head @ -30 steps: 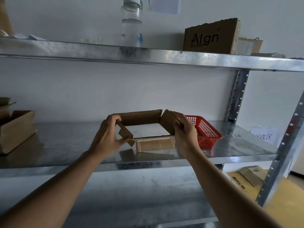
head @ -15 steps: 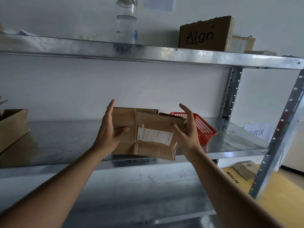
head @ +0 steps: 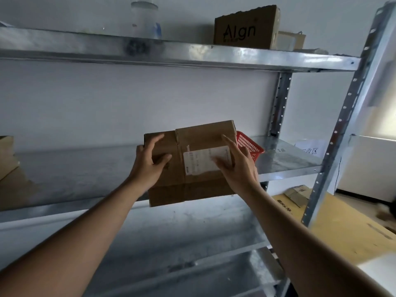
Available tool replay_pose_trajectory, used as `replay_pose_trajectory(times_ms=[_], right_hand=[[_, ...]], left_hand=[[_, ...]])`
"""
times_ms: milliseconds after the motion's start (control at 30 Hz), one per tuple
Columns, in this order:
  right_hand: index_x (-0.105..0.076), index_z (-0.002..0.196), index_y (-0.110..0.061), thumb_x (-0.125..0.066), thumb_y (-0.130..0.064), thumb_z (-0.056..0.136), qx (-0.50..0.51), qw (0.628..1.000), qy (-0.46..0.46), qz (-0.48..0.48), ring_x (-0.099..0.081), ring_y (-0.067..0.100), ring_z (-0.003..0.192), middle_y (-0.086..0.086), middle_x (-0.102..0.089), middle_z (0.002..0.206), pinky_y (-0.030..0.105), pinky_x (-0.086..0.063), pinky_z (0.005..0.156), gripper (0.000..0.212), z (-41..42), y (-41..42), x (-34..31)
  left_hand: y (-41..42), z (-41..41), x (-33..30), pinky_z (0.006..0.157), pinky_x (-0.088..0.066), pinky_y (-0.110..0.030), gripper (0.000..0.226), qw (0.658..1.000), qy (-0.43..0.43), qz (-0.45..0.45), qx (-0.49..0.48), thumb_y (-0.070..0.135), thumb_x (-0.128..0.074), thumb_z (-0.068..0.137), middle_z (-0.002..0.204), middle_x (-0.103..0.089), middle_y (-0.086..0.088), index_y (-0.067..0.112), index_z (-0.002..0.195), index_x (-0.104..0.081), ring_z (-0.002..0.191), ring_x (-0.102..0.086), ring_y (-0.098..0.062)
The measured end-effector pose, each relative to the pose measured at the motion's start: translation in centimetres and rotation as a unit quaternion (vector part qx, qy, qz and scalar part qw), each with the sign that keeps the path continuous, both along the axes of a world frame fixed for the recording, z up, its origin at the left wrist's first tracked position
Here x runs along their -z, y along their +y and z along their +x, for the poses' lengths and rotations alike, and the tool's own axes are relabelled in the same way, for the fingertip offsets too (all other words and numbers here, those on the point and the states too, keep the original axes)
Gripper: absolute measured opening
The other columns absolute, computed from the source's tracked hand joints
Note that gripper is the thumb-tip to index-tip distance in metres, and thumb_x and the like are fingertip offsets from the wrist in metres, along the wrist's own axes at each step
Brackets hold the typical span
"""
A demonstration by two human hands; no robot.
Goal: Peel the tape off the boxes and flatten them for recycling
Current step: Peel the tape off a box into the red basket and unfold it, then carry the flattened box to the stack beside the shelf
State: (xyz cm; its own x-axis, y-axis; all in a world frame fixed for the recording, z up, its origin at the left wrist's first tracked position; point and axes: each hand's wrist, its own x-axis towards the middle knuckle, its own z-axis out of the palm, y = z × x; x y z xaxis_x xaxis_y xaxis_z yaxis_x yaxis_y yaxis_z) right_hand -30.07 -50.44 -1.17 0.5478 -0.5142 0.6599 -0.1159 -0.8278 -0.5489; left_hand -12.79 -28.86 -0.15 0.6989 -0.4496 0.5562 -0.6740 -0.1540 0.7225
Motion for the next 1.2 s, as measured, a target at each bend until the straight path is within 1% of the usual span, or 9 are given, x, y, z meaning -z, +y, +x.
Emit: replay_pose_trajectory(times_ms=[67,133,267,367,533,633,800,1000,1200], right_hand=[[-0.032,0.153,-0.053,-0.070,-0.057,0.090,0.029,0.999,0.022,0.011,-0.052,0.020,0.112,0.003,-0.051,0.136,0.039,-0.059,0.078,0.074,-1.6,-0.4,0.9],[-0.038,0.154,-0.047,-0.074,-0.051,0.089,0.035,0.998,0.022,0.037,-0.054,0.025,0.117,0.006,-0.052,0.134,0.047,-0.060,0.090,0.075,-3.5,-1.0,1.6],[-0.038,0.154,-0.045,-0.074,-0.046,0.090,0.075,0.993,0.032,0.091,-0.059,0.023,0.110,0.003,-0.055,0.123,0.045,-0.061,0.090,0.073,-7.5,-2.0,3.2],[-0.040,0.153,-0.047,-0.072,-0.043,0.092,0.106,0.988,0.026,0.109,-0.058,0.025,0.112,0.001,-0.054,0.121,0.039,-0.059,0.086,0.069,-10.6,-3.1,4.3],[-0.038,0.151,-0.053,-0.071,-0.050,0.091,0.152,0.980,0.022,0.129,-0.059,0.019,0.100,-0.004,-0.051,0.109,0.035,-0.054,0.079,0.068,-16.6,-5.7,6.3],[-0.037,0.150,-0.055,-0.071,-0.050,0.090,0.173,0.972,0.031,0.154,-0.059,0.019,0.106,-0.003,-0.054,0.116,0.042,-0.056,0.092,0.069,-20.8,-7.6,8.0],[-0.037,0.150,-0.055,-0.071,-0.048,0.091,0.221,0.952,0.037,0.207,-0.057,0.022,0.112,-0.002,-0.054,0.120,0.049,-0.055,0.098,0.068,-28.9,-11.3,10.9],[-0.036,0.154,-0.048,-0.068,-0.049,0.094,0.273,0.939,0.069,0.199,-0.057,0.020,0.109,-0.001,-0.055,0.118,0.032,-0.050,0.082,0.068,-38.8,-17.7,13.1],[-0.036,0.153,-0.050,-0.068,-0.050,0.094,0.308,0.925,0.078,0.210,-0.055,0.016,0.103,0.000,-0.052,0.118,0.031,-0.050,0.079,0.068,-47.8,-24.9,15.3]], left_hand=[[-1.1,-1.3,0.7,0.086,-0.038,-0.004,0.058,1.000,0.008,0.020,0.000,0.033,-0.070,0.097,0.126,-0.039,-0.006,0.044,0.149,-0.046,0.093,-0.049,0.004],[-2.1,-2.8,1.5,0.090,-0.033,-0.002,0.059,0.999,0.019,0.039,0.007,0.035,-0.070,0.097,0.131,-0.035,-0.004,0.040,0.150,-0.047,0.096,-0.048,0.000],[-4.5,-6.2,2.8,0.110,-0.023,-0.013,0.061,0.995,0.009,0.097,0.032,0.034,-0.070,0.097,0.149,-0.022,-0.008,0.025,0.153,-0.047,0.122,-0.036,-0.008],[-7.0,-8.9,3.5,0.118,-0.024,-0.025,0.060,0.990,0.000,0.132,0.059,0.031,-0.066,0.100,0.153,-0.018,-0.010,0.020,0.154,-0.045,0.143,-0.034,-0.025],[-11.4,-13.3,5.3,0.120,-0.034,-0.042,0.059,0.979,-0.043,0.179,0.087,0.034,-0.063,0.101,0.157,-0.023,-0.009,0.020,0.155,-0.044,0.148,-0.032,-0.031],[-14.6,-15.9,6.3,0.119,-0.038,-0.053,0.061,0.965,-0.062,0.231,0.108,0.041,-0.063,0.101,0.158,-0.029,-0.008,0.021,0.156,-0.044,0.147,-0.035,-0.032],[-20.8,-22.3,7.9,0.116,-0.038,-0.050,0.065,0.933,-0.124,0.304,0.146,0.047,-0.060,0.101,0.159,-0.034,-0.010,0.022,0.158,-0.040,0.144,-0.041,-0.032],[-29.6,-31.5,9.8,0.118,-0.035,-0.048,0.065,0.902,-0.194,0.337,0.185,0.048,-0.056,0.101,0.162,-0.035,-0.010,0.023,0.158,-0.040,0.145,-0.037,-0.033],[-37.3,-40.3,12.0,0.120,-0.032,-0.049,0.064,0.888,-0.209,0.347,0.218,0.047,-0.054,0.101,0.162,-0.036,-0.009,0.024,0.159,-0.038,0.147,-0.035,-0.031]])
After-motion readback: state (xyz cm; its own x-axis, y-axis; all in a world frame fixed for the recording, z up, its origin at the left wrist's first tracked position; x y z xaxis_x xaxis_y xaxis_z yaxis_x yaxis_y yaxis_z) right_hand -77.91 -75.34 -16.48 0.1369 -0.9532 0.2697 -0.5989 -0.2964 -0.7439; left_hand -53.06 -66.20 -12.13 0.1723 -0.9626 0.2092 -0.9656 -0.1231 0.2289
